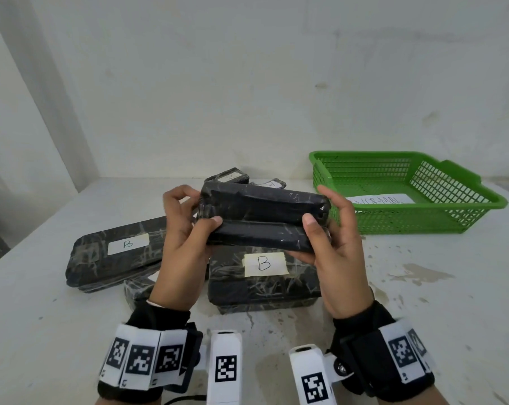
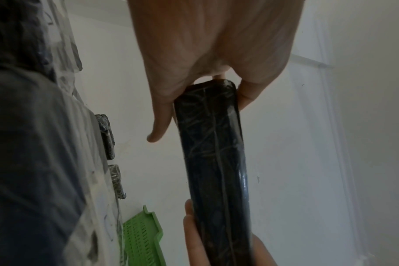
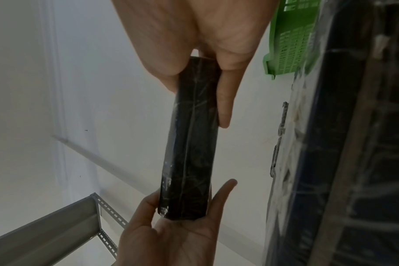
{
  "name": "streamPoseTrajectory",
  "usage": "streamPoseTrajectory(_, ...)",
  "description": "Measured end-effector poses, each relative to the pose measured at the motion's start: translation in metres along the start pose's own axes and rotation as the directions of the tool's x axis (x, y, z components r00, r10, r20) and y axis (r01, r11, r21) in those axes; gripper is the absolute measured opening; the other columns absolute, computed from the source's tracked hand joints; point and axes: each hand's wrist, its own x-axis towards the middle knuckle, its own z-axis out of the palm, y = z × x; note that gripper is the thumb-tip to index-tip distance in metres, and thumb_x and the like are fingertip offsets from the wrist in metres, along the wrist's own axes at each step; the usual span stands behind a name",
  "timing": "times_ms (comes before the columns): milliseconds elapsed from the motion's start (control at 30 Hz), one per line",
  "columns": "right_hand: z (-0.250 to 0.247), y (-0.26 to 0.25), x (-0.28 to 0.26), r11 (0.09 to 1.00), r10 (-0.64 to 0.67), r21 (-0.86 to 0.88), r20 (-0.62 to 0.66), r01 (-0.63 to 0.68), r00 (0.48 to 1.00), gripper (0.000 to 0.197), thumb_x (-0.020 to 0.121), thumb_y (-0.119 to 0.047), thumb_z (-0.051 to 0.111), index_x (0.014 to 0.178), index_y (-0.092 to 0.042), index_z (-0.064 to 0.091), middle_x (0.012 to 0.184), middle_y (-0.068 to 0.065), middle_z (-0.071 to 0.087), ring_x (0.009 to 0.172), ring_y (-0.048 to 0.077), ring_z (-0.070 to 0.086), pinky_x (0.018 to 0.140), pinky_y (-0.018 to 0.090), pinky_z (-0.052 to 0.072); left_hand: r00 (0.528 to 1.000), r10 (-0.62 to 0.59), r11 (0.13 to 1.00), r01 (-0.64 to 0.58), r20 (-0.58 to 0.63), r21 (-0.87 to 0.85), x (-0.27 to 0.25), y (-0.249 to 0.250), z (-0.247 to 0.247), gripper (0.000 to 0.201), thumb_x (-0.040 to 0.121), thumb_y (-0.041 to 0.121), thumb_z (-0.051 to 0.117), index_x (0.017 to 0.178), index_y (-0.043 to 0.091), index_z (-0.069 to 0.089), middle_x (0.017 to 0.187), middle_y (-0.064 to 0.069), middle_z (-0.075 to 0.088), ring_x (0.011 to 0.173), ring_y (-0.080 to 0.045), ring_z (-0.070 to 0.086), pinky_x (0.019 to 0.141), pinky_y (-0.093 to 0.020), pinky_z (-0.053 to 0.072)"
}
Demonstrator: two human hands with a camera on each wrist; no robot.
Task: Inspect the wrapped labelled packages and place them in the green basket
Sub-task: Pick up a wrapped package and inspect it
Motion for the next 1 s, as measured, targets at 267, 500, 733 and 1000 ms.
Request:
streamPoseTrajectory(267, 0.001, 0.005, 0.002, 0.997, 0.057, 0.042, 0.025, -0.058, 0.998, 0.030, 0.096, -0.005, 0.056, 0.114, -0.029, 0.057, 0.113, 0.006, 0.069, 0.095, 0.021, 0.072, 0.066, 0.031, 0.059, 0.993, -0.024, 0.993, 0.037, -0.115, 0.112, 0.000, -0.005, 0.000, 0.016, 0.102, 0.020, 0.044, 0.103, 0.021, 0.060, 0.097, -0.001, 0.066, 0.083, -0.007, 0.065, 0.069, -0.026, 0.054)
streamPoseTrajectory(500, 0.004, 0.002, 0.002, 1.000, -0.020, 0.009, -0.081, 0.021, 0.997, 0.029, 0.087, -0.057, 0.059, 0.088, -0.029, 0.062, 0.094, 0.023, 0.062, 0.094, 0.050, 0.060, 0.080, 0.069, 0.050, 0.997, -0.028, 0.997, 0.034, -0.078, 0.076, -0.002, 0.000, 0.002, 0.020, 0.104, 0.019, 0.044, 0.087, 0.019, 0.055, 0.080, 0.004, 0.066, 0.071, -0.008, 0.063, 0.057, -0.021, 0.053)
streamPoseTrajectory(733, 0.001, 0.007, 0.004, 0.995, -0.088, -0.058, -0.080, 0.083, 0.993, 0.027, 0.089, -0.049, 0.054, 0.078, -0.024, 0.054, 0.076, 0.006, 0.051, 0.078, 0.021, 0.050, 0.076, 0.042, 0.044, 0.992, -0.091, 0.995, 0.095, -0.093, 0.040, -0.003, -0.001, 0.007, 0.025, 0.097, 0.027, 0.050, 0.075, 0.020, 0.044, 0.068, 0.007, 0.056, 0.063, -0.006, 0.055, 0.055, -0.021, 0.048)
streamPoseTrajectory(1000, -0.001, 0.013, 0.003, 0.984, -0.116, -0.142, -0.055, 0.107, 0.992, 0.033, 0.093, -0.041, 0.064, 0.079, -0.017, 0.046, 0.071, -0.008, 0.041, 0.071, 0.008, 0.042, 0.072, 0.022, 0.039, 0.987, -0.143, 0.988, 0.146, -0.072, 0.041, -0.005, 0.001, 0.009, 0.025, 0.089, 0.036, 0.066, 0.076, 0.021, 0.052, 0.080, 0.000, 0.065, 0.077, -0.012, 0.066, 0.064, -0.026, 0.054)
